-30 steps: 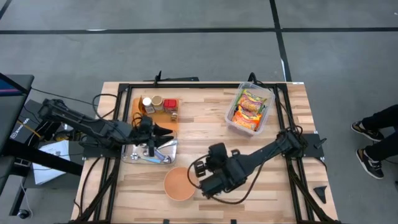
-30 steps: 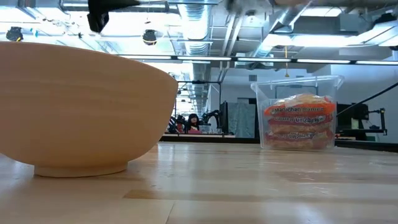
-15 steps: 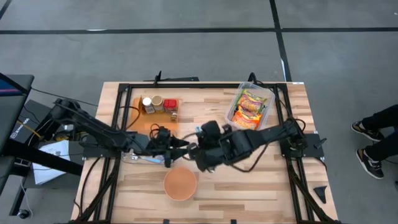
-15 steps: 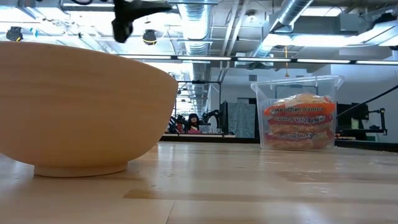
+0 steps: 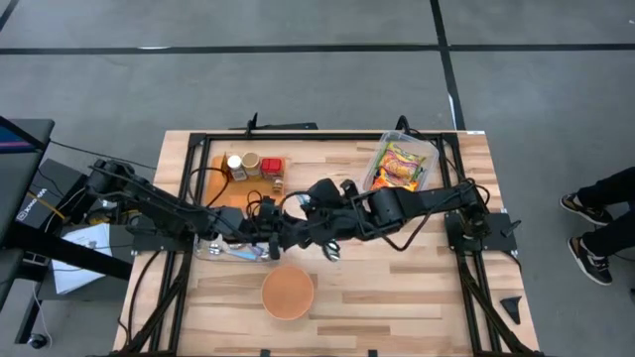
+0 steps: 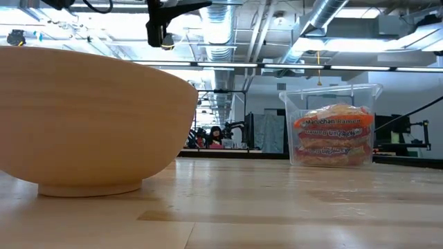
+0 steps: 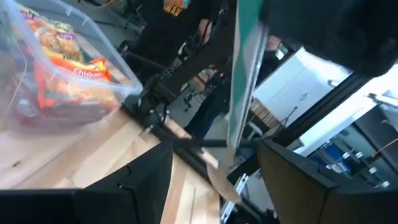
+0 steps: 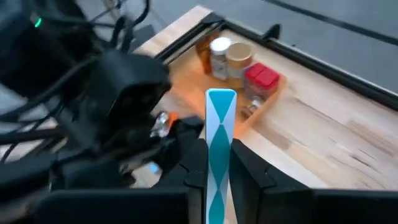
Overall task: Pick & Place Food Item
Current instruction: Put the blue and white spoon into the bottom transparent bin
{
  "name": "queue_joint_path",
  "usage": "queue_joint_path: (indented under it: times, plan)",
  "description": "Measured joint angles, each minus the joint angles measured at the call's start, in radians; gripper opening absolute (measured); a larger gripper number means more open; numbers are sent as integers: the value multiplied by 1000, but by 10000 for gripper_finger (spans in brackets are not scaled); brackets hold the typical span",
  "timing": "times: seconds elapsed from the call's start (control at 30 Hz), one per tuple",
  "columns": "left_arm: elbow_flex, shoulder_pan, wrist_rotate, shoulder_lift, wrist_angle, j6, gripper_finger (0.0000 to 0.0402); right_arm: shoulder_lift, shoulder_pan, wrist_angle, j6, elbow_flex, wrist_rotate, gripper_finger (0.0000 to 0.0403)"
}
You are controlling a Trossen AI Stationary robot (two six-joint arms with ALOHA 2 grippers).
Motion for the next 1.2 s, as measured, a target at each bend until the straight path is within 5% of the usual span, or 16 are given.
queue_joint_path:
  times: [0.47,0.83,1.2]
  plan:
    - [0,72,141,-3,108,44,209,-2,-6,106,-150,0,-165,33]
    - [2,59,180,-4,123,104,29,-1,-6,102,-148,0,-173,36]
    - [6,50,170,-3,74,156,29,-26,26,54,-69,1,-111,153]
